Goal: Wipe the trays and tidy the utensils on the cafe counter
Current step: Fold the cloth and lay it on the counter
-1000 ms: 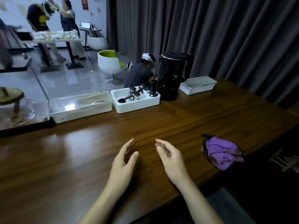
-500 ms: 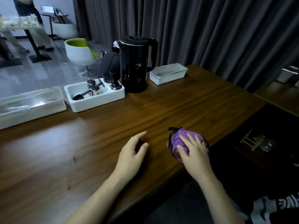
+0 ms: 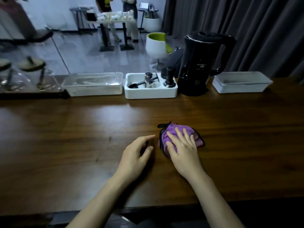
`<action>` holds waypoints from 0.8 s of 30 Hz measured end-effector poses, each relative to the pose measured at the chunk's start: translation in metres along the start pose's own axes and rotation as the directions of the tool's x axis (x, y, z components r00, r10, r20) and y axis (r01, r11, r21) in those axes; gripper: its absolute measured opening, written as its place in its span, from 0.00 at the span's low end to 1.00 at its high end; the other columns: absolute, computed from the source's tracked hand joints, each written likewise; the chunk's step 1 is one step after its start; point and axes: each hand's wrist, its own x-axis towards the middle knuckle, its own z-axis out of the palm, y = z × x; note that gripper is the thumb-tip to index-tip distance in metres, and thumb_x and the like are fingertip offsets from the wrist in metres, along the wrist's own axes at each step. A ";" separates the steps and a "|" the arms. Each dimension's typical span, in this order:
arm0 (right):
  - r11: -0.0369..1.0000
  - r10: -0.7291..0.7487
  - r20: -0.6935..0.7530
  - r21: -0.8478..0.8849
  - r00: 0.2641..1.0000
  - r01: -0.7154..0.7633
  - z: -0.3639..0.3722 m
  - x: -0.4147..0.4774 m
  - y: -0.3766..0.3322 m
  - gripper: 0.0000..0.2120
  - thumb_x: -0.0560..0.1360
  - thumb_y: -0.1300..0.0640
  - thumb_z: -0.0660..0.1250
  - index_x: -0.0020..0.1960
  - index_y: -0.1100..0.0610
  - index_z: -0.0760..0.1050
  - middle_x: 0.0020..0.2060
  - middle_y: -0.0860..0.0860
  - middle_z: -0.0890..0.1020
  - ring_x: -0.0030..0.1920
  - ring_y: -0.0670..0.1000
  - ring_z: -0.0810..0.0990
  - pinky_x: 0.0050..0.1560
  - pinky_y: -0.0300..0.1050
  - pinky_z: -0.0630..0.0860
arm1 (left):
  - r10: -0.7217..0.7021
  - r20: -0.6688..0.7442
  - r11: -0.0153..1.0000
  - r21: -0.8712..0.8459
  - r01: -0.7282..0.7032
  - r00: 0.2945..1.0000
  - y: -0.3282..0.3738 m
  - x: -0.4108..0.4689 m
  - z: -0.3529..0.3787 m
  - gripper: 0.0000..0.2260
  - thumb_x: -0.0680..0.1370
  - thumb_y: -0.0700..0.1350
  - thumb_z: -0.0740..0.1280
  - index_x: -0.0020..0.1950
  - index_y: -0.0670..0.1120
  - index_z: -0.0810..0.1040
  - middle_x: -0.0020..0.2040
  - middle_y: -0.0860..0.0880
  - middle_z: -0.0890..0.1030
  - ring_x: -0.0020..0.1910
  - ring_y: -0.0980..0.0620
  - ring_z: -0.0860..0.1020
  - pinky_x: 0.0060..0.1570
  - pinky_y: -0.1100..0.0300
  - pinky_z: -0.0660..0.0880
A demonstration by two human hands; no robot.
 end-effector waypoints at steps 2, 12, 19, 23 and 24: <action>0.998 -0.063 0.015 0.027 0.998 0.063 0.011 0.006 -0.019 0.21 0.85 0.45 0.52 0.78 0.43 0.63 0.81 0.48 0.57 0.81 0.52 0.47 0.78 0.50 0.38 | 0.013 -0.038 0.997 0.076 -0.010 0.999 -0.009 -0.005 -0.012 0.16 0.80 0.44 0.65 0.67 0.54 0.79 0.62 0.60 0.81 0.61 0.60 0.78 0.63 0.57 0.76; 0.958 -0.191 -0.004 0.215 0.982 0.187 0.051 0.017 -0.093 0.22 0.78 0.46 0.61 0.70 0.49 0.73 0.74 0.50 0.70 0.78 0.54 0.60 0.79 0.49 0.48 | -0.016 -0.161 0.973 0.223 0.052 0.987 -0.044 -0.007 -0.071 0.15 0.74 0.44 0.68 0.59 0.54 0.84 0.54 0.61 0.82 0.57 0.59 0.77 0.56 0.73 0.68; 0.954 -0.205 -0.001 0.222 0.979 0.200 0.074 0.019 -0.139 0.10 0.79 0.44 0.65 0.54 0.48 0.75 0.63 0.45 0.71 0.72 0.51 0.65 0.75 0.57 0.63 | -0.102 -0.047 0.986 0.124 0.107 0.994 -0.066 0.002 -0.120 0.14 0.74 0.42 0.72 0.55 0.59 0.84 0.47 0.61 0.85 0.46 0.62 0.81 0.52 0.60 0.77; 0.952 -0.221 0.043 0.227 0.974 0.206 0.079 0.019 -0.160 0.19 0.72 0.34 0.68 0.52 0.47 0.74 0.59 0.41 0.69 0.74 0.47 0.63 0.79 0.51 0.50 | -0.175 0.010 0.978 0.113 0.173 0.984 -0.072 0.004 -0.143 0.11 0.75 0.44 0.74 0.53 0.59 0.83 0.42 0.58 0.83 0.41 0.61 0.80 0.48 0.61 0.77; 0.954 -0.224 0.047 0.217 0.974 0.209 0.080 0.020 -0.163 0.21 0.70 0.33 0.69 0.51 0.47 0.74 0.58 0.41 0.69 0.73 0.47 0.63 0.78 0.51 0.50 | -0.176 0.014 0.979 0.107 0.173 0.984 -0.073 0.004 -0.147 0.11 0.75 0.44 0.74 0.53 0.58 0.83 0.42 0.57 0.83 0.41 0.61 0.80 0.47 0.62 0.76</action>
